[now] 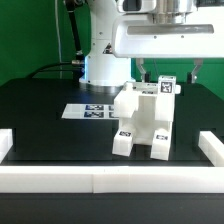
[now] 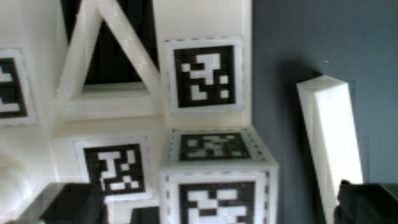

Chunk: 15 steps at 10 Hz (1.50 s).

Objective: Assemble chair

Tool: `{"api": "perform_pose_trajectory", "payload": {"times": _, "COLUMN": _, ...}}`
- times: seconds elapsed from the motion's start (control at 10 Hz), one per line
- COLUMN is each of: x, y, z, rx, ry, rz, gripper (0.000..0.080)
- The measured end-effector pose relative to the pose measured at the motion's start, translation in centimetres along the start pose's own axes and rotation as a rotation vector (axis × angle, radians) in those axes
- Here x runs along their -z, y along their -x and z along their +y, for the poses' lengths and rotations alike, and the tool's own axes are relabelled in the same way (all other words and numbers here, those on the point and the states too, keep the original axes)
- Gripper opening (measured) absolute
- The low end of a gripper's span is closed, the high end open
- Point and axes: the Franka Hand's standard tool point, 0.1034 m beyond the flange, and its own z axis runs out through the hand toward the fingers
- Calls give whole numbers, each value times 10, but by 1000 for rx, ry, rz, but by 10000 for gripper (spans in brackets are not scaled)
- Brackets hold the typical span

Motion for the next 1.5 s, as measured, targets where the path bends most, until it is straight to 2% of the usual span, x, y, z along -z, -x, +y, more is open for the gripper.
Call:
{"api": "perform_pose_trajectory", "payload": {"times": 0.3, "x": 14, "y": 8, "z": -4, "rx": -38, "ry": -13, "rz": -8, "gripper": 648}}
{"api": "perform_pose_trajectory", "payload": {"times": 0.5, "x": 14, "y": 24, "z": -8, "rx": -62, "ry": -12, "rz": -9, "gripper": 648}}
{"api": "perform_pose_trajectory", "payload": {"times": 0.9, "x": 12, "y": 22, "z": -7, "rx": -63, "ry": -9, "rz": -10, "gripper": 648}}
{"api": "perform_pose_trajectory", "payload": {"times": 1.0, "x": 11, "y": 32, "z": -13, "rx": -146, "ry": 2, "rz": -11, "gripper": 648}}
{"api": "perform_pose_trajectory", "payload": {"times": 1.2, "x": 6, "y": 49, "z": -30, "rx": -218, "ry": 8, "rz": -21, "gripper": 648}}
{"api": "perform_pose_trajectory", "payload": {"times": 1.4, "x": -2, "y": 55, "z": -44, "rx": -258, "ry": 6, "rz": -5, "gripper": 648}}
{"api": "perform_pose_trajectory", "payload": {"times": 1.5, "x": -9, "y": 55, "z": -46, "rx": -257, "ry": 17, "rz": -8, "gripper": 648}}
